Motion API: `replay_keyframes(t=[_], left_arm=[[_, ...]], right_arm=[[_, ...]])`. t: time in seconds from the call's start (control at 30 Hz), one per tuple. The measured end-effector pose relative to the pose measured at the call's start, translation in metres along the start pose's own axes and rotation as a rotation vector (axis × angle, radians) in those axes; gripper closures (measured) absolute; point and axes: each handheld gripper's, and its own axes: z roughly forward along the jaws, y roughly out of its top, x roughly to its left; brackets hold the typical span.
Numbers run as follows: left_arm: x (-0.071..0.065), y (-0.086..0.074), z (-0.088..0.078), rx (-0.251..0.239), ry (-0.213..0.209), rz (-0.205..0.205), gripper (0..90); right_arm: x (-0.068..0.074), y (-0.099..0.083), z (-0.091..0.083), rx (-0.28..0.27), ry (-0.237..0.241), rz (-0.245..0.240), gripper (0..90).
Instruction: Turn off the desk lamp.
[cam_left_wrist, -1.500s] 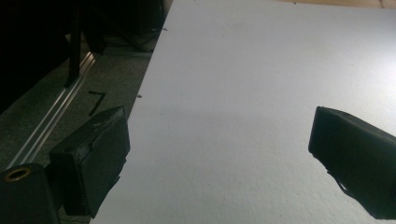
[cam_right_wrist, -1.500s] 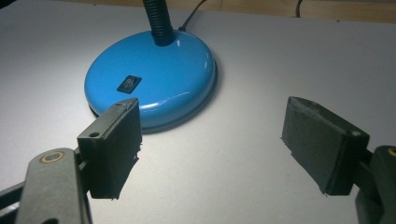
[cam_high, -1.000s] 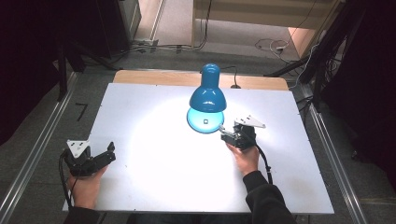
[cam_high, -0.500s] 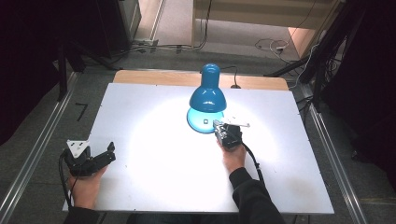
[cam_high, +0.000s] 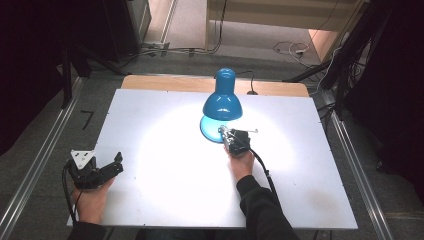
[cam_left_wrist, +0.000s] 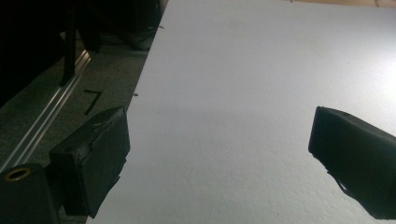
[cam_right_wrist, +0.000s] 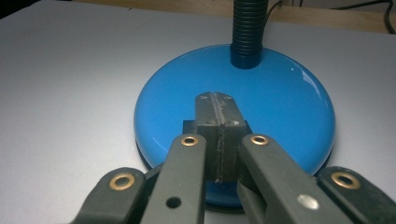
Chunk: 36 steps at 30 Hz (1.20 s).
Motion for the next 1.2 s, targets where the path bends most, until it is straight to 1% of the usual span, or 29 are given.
replay_keyframes(t=[0.13,0.23,0.37,0.43,0.57,0.73,0.9,0.93,1.0,1.07,1.1,1.2], left_arm=[[0.000,0.000,0.000,-0.005,-0.003,0.000,6.1],[-0.001,0.000,0.000,0.001,-0.002,0.001,6.2],[-0.001,0.000,-0.001,-0.001,-0.002,0.003,6.2],[-0.001,0.000,-0.001,-0.005,-0.004,-0.003,6.2],[0.000,0.000,-0.001,-0.006,-0.005,-0.002,6.1],[0.000,0.000,-0.001,-0.006,-0.006,-0.002,6.2],[-0.001,0.000,-0.001,-0.005,-0.006,-0.002,6.2],[-0.001,0.000,-0.001,-0.005,-0.008,-0.002,6.2],[-0.001,0.000,-0.001,-0.005,-0.008,-0.001,6.2],[0.000,0.000,-0.002,-0.005,-0.008,-0.001,6.2],[0.000,0.000,-0.001,-0.006,-0.008,-0.001,6.2],[0.001,0.000,-0.001,-0.002,-0.005,-0.002,6.2]], right_arm=[[0.000,0.000,0.003,0.001,-0.005,0.004,87.6],[0.000,0.000,0.004,0.009,-0.008,0.001,87.7],[0.001,0.000,0.007,0.017,-0.014,-0.010,87.7],[0.002,0.001,0.009,0.027,-0.021,-0.021,87.8],[0.004,0.001,0.011,0.018,-0.037,-0.032,87.8],[0.005,0.002,0.011,0.017,-0.042,-0.032,88.1],[0.003,0.002,0.012,0.018,-0.044,-0.021,88.1],[0.003,0.003,0.014,0.031,-0.058,-0.013,88.2],[0.002,0.005,0.015,0.035,-0.051,-0.003,88.2],[0.003,0.004,0.016,0.027,-0.069,-0.019,88.2],[0.003,0.004,0.016,0.028,-0.065,-0.016,88.2],[-0.001,0.005,0.016,0.030,-0.059,0.026,88.1]])
